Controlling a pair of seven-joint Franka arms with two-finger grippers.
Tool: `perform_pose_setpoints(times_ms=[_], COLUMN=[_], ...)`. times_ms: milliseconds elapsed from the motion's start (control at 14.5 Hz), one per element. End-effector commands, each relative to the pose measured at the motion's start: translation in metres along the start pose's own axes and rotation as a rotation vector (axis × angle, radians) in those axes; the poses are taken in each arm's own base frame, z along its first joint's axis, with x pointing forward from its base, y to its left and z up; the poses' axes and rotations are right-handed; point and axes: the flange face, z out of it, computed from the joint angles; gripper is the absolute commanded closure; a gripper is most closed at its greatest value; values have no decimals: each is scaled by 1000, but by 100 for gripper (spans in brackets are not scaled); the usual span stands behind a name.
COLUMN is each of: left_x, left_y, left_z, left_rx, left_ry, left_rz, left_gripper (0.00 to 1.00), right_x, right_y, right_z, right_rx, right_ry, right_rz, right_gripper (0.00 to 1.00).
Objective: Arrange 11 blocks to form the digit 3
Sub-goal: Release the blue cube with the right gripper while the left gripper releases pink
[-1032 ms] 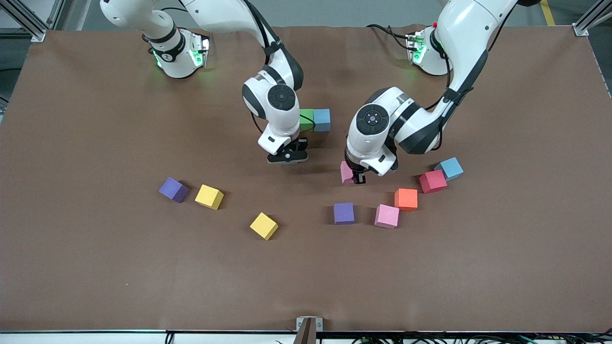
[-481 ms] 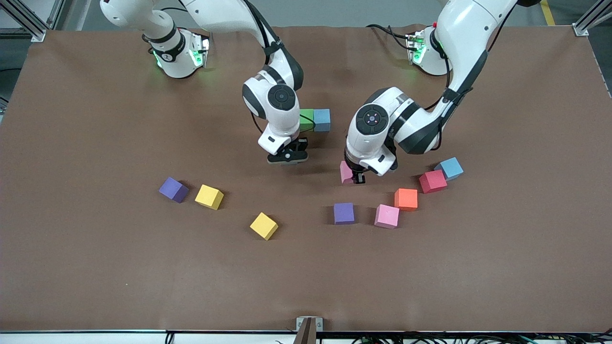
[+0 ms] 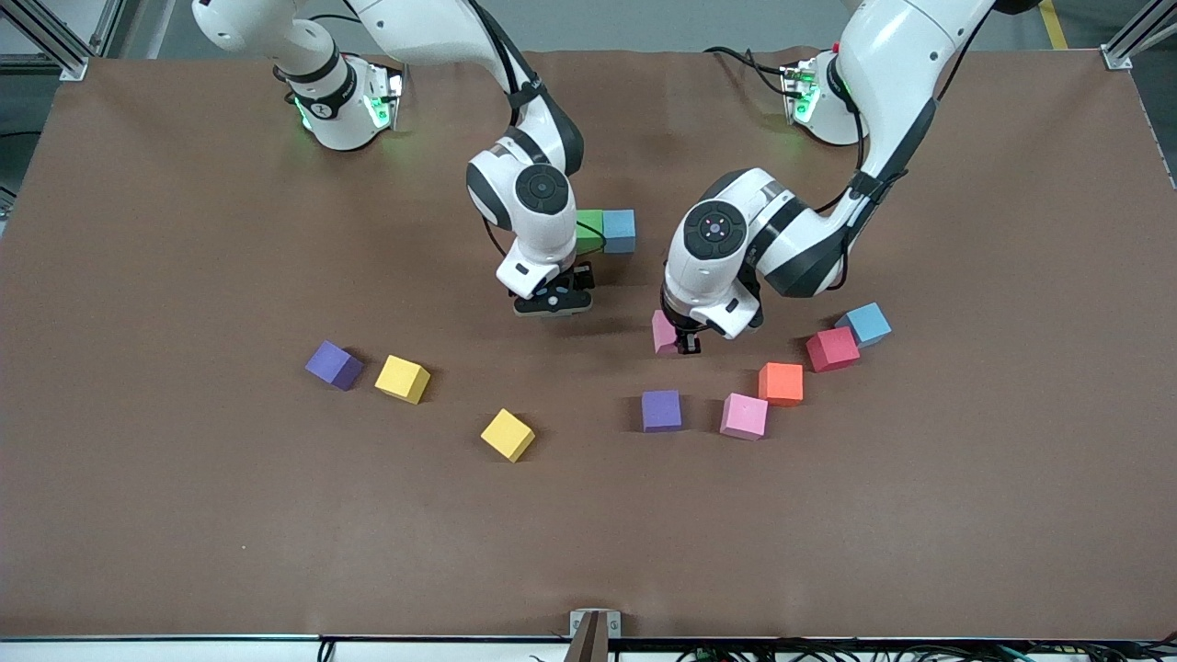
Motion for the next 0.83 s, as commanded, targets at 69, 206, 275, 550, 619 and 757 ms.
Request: perform_pose_setpoints(times_ms=[69,206,275,550,619,757], left_x=[-11,-20,-23,-52,-58,-74], left_y=[-4,-13,-16,-45,-50,-64], left_z=[1,3,8,24,32,45], left_rx=[-12,-11,-4,5,8,12], left_ry=[-1,1,6,-2,-2,-13], left_rz=[2,-11,-9,-1,-2,-11], left_gripper=[54,54,54,54,54,54], right_x=[2,12,19,45,52,80], right_y=[8,21,33,74,88,138], right_z=[-14,-44,-58,-97,-103,-107], right_rx=[14,22,32,63,61,40], right_ry=[-23,-42,-48,-32,-33,-14], right_rz=[9,33,58,147,170,258], right_gripper=[0,0,0,0,0,0])
